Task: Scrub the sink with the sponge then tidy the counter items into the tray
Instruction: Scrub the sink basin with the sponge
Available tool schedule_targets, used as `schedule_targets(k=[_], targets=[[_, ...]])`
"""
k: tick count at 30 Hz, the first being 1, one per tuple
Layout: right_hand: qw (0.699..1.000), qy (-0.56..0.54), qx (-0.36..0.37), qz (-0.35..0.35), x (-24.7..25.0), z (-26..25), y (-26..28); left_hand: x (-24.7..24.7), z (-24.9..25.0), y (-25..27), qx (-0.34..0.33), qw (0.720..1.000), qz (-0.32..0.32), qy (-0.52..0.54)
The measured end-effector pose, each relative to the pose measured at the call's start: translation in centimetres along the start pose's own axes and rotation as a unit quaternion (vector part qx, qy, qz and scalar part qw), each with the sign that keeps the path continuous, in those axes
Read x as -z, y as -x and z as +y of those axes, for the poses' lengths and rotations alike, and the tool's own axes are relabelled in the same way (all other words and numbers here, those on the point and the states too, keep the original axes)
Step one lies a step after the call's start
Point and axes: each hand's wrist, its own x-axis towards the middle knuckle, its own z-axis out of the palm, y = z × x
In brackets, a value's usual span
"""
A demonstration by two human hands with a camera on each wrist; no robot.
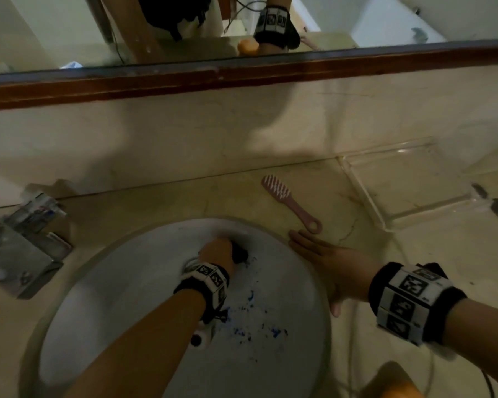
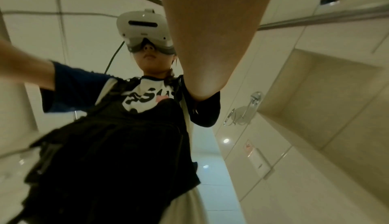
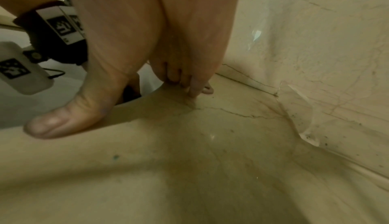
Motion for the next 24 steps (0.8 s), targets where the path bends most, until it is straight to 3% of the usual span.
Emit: schedule_targets(k=[5,8,11,15,21,24], targets=[[1.0,-0.002,-0.003,0.002,0.1,-0.1,0.2,-1.1,0.0,0.3,-0.009,0.999,-0.011,0.041],[1.0,-0.004,-0.004,0.004,0.1,0.0,0.3,-1.8,0.4,1.5,-0.047,0.998,-0.029,0.029],[1.0,-0.007,-0.006,0.006,0.0,-0.1,0.3,-2.6,1.2,2.6,-0.097,0.99,-0.098,-0.005],[1.0,0.003,-0.006,0.009,-0.1,-0.2,0.3,0.0,1.0,3.7,-0.111,0.976,-0.182,0.052],[1.0,0.0,-0.004,0.015,-0.2,-0.1,0.1,3.3,-1.2,1.9,-0.002,0.994,0.02,0.105],[1.0,0.001,-0.005,0.012,-0.1,-0.1,0.1,2.0,-0.2,0.9,0.008,0.992,0.025,0.122]])
